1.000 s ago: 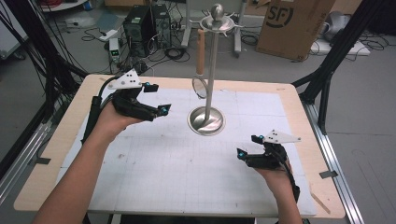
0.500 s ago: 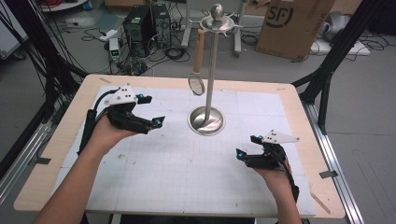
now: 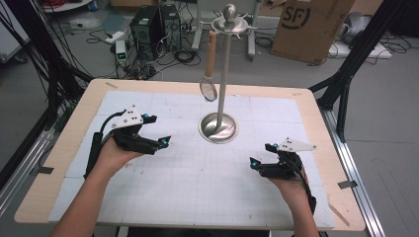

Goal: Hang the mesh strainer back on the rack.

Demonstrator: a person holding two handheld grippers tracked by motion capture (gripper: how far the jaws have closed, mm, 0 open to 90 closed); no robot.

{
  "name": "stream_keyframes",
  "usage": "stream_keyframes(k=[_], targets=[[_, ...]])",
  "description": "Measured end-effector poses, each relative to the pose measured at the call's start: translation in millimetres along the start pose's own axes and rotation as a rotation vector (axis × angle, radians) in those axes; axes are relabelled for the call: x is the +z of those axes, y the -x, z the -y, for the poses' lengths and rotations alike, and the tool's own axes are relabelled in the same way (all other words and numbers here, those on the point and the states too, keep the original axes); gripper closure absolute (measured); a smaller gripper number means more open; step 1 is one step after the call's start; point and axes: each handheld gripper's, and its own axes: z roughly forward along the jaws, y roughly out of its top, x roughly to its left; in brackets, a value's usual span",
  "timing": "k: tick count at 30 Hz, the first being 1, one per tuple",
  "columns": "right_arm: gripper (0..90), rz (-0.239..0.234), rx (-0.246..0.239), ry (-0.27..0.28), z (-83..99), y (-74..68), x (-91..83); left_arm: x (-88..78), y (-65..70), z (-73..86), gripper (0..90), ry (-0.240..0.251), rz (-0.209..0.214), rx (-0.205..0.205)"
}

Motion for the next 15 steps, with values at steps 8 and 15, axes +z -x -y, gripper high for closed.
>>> stream_keyframes(k=[8,15], targets=[[16.1,0.003,0.005,-0.005,-0.1,1.0,0.2,1.3,6.2,19.1,13.6,-0.018,-0.037,0.014],[16.1,-0.004,-0.002,-0.01,0.9,0.7,0.9,-2.0,5.7,32.2,13.6,-0.024,-0.053,-0.005]])
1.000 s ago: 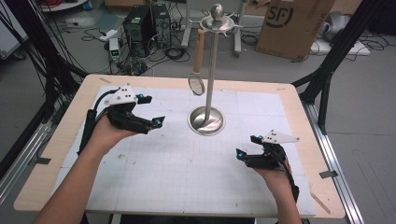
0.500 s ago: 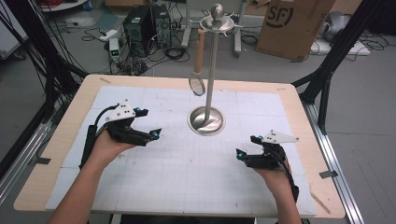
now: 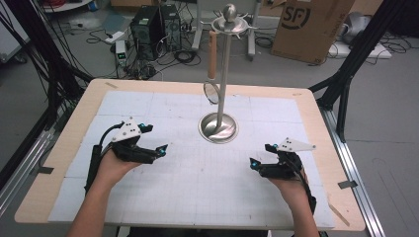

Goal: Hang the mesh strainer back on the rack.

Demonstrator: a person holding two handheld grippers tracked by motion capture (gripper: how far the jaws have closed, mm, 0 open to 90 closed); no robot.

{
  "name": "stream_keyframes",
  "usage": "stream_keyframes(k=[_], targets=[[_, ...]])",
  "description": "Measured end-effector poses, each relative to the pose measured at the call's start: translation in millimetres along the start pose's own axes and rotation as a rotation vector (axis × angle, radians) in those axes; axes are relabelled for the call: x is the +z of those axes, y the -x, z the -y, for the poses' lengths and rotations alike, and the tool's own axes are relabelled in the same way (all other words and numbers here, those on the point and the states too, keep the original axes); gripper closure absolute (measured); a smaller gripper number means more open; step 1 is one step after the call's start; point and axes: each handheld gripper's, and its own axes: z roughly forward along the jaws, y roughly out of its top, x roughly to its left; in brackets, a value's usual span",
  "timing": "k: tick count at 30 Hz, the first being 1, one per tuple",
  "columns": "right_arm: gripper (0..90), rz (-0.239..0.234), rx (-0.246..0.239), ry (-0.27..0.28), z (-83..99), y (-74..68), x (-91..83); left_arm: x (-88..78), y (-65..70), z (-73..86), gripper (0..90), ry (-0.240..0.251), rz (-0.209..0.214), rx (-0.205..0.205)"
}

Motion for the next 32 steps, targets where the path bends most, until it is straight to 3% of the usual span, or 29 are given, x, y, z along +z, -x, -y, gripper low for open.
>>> stream_keyframes(k=[16,32], targets=[[16.1,0.005,-0.004,-0.008,-0.3,-2.5,0.7,-0.5,-2.1,8.4,13.6,0.002,-0.006,-0.016],[16.1,0.001,-0.009,-0.008,0.0,-2.0,2.6,6.0,-3.6,14.7,13.6,-0.037,-0.006,-0.025]])
